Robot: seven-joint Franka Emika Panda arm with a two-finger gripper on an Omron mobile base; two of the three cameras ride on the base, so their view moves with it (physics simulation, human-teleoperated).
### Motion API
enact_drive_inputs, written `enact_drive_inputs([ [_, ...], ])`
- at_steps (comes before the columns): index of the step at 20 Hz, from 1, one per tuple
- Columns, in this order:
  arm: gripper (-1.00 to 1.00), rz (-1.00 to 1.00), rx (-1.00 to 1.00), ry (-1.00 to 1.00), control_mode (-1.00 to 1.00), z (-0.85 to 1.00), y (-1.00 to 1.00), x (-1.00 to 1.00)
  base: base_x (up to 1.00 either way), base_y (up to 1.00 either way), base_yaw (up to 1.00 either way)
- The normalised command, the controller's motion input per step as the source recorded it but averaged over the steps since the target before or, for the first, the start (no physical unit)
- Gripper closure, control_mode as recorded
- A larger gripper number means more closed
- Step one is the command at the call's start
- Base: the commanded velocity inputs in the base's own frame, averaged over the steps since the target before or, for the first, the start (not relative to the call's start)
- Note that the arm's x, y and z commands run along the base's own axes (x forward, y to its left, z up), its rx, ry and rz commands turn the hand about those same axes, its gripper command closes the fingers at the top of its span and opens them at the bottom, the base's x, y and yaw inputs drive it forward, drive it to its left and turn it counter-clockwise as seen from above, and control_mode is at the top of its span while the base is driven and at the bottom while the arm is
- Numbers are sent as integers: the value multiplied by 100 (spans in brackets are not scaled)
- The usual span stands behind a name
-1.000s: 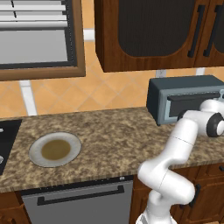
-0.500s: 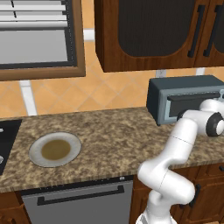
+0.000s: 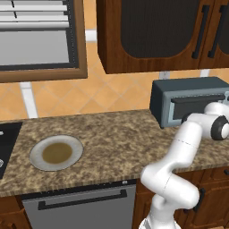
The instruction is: Pick up the kebab skewer and baguette bread, and place them inside the toaster oven. Close the toaster oven door and start by setting the timer.
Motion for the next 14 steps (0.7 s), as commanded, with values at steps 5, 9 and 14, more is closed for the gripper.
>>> enact_drive_inputs([
  [5,100,0,47,4,-100,73,0,77,0,0,0],
  [9,100,0,47,0,-100,51,0,74,0,0,0],
  [14,100,-1,49,0,-100,57,0,77,0,0,0],
])
